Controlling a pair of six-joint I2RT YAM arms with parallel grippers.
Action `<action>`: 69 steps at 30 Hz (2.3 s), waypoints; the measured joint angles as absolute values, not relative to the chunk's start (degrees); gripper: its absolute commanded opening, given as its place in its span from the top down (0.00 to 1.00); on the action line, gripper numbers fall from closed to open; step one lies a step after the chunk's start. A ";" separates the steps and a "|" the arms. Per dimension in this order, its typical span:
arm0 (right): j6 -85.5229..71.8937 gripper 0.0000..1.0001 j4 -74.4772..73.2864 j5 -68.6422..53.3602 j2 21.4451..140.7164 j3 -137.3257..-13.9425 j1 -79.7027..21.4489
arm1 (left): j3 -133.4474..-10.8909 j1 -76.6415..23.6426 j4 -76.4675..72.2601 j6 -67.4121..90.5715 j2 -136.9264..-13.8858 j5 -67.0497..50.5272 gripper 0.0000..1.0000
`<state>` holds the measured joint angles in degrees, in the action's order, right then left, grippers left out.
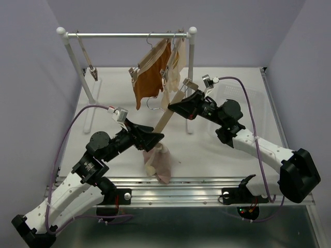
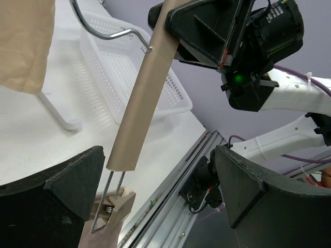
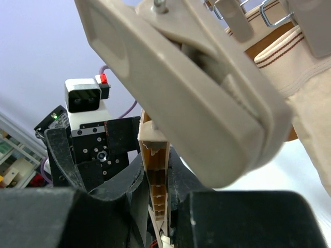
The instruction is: Remove the underwear clipped to the hanger
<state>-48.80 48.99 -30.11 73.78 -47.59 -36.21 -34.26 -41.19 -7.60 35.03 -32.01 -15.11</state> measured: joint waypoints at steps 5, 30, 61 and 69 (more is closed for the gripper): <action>-49.74 0.99 48.40 -31.14 74.28 -47.97 -35.55 | -34.24 -41.19 -3.33 34.96 -31.68 -14.06 0.01; -50.96 0.99 46.61 -32.99 77.91 -52.14 -33.82 | -33.56 -41.15 0.62 35.05 -31.29 -15.84 0.12; -56.14 0.99 45.65 -35.44 79.59 -53.06 -32.69 | -32.71 -41.21 2.00 35.05 -27.51 -16.73 0.89; -53.19 0.99 45.84 -35.42 79.68 -53.15 -31.86 | -32.99 -41.19 2.79 34.65 -30.35 -14.52 0.01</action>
<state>-53.19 45.84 -35.42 79.68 -53.15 -31.86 -32.99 -41.19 2.79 34.65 -30.35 -14.52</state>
